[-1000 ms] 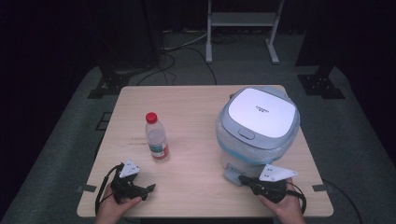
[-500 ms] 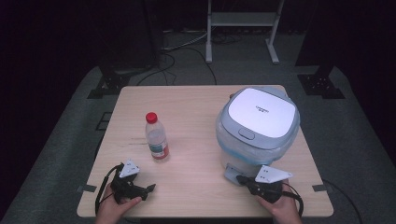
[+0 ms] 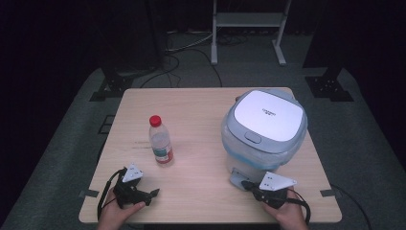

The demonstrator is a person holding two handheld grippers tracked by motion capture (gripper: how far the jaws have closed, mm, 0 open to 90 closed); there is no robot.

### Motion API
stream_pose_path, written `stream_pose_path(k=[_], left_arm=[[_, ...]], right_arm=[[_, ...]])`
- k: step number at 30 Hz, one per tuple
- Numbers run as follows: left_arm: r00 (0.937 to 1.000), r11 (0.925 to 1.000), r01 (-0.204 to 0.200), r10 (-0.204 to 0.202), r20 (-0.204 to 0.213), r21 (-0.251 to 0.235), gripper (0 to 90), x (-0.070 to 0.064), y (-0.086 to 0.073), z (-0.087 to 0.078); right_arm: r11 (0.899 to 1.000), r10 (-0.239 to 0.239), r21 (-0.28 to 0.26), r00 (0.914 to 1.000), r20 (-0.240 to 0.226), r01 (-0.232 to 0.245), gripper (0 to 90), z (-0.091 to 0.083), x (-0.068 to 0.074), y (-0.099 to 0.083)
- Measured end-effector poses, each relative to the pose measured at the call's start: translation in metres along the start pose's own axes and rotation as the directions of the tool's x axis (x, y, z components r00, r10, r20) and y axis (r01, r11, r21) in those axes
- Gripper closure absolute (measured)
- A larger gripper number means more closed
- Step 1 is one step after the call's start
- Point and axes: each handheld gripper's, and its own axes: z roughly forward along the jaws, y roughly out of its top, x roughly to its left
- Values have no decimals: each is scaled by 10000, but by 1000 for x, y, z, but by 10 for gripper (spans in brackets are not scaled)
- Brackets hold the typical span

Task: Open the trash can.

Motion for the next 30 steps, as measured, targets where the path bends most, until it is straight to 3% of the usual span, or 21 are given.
stream_pose_path(k=[30], left_arm=[[10000,10000,-19,19,23,7,0,0,0,0]], right_arm=[[9985,255,475,9997,21,-256,898,6,1,-1]])
